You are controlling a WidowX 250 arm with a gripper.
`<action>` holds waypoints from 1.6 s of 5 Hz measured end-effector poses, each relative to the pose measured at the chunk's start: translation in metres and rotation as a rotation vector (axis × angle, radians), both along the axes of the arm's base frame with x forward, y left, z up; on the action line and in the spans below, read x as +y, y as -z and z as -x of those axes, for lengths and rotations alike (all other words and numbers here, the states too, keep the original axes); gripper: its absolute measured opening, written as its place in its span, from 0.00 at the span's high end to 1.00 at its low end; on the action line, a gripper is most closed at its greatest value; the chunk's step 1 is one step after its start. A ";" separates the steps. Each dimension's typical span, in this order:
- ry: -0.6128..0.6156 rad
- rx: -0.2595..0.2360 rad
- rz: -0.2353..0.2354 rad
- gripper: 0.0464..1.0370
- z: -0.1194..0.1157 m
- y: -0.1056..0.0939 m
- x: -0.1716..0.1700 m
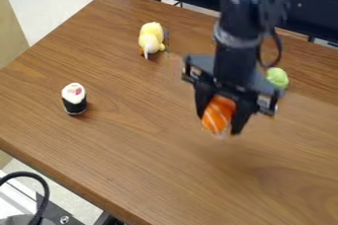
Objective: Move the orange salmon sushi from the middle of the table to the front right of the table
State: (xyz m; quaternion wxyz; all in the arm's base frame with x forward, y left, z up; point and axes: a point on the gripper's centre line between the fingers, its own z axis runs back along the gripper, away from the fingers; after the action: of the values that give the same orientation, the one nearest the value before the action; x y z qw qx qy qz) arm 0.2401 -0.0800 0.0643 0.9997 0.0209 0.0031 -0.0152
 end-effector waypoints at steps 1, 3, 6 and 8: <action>0.015 -0.011 -0.023 0.49 0.004 0.014 -0.010; 0.042 -0.016 -0.032 0.49 0.012 0.039 -0.016; 0.067 0.015 -0.049 0.41 0.017 0.065 -0.018; 0.075 -0.017 -0.050 0.05 0.016 0.068 -0.015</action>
State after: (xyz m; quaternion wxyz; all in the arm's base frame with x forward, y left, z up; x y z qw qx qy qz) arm 0.2244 -0.0946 -0.0039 0.9975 0.0462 -0.0057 -0.0524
